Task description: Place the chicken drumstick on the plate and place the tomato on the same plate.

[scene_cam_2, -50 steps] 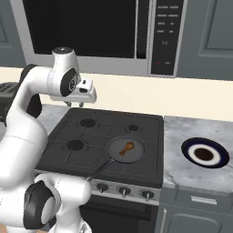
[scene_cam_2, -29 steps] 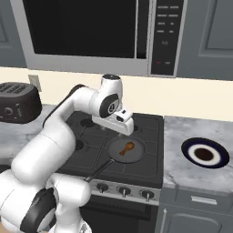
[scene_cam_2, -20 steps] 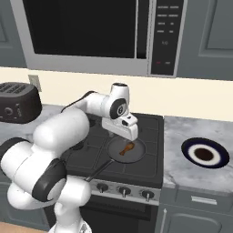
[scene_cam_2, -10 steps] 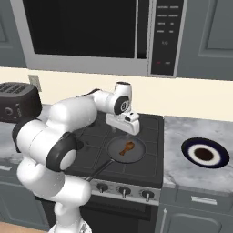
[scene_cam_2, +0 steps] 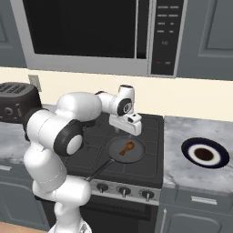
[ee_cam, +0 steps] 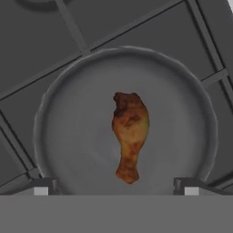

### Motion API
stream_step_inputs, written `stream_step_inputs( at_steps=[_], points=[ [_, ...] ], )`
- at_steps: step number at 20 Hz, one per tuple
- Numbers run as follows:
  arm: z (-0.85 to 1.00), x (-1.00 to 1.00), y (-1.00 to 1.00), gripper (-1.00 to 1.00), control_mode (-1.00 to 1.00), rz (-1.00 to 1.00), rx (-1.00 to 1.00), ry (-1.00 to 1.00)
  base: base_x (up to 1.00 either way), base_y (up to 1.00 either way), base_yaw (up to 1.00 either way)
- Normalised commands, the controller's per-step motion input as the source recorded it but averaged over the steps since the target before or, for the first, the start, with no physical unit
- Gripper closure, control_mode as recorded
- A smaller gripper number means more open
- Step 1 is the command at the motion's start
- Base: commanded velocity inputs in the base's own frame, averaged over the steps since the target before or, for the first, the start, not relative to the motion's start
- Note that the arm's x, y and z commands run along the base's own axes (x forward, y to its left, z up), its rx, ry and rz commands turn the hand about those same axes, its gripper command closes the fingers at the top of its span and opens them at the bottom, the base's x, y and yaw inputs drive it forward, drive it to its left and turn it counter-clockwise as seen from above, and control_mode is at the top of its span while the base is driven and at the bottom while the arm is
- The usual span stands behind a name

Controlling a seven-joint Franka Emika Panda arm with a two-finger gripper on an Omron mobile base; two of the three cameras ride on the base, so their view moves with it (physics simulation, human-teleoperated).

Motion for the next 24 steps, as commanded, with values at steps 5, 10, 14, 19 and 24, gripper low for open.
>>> stream_step_inputs(
  at_steps=[5,10,14,19,24],
  points=[
    [-0.23,0.00,-0.15,-1.00,-1.00,-0.01,0.00,0.00,0.00,0.00,0.00],
    [-0.23,0.00,-0.27,-1.00,-1.00,-0.02,0.00,0.01,0.00,0.00,0.00],
    [-0.13,0.01,-0.01,-1.00,-1.00,-0.01,0.00,0.00,0.00,0.00,0.00],
    [-0.26,0.00,0.00,-1.00,-1.00,0.00,0.00,0.00,0.00,0.00,0.00],
    [-0.28,0.00,0.00,-1.00,-1.00,0.00,0.00,0.00,0.00,0.00,0.00]
  ],
)
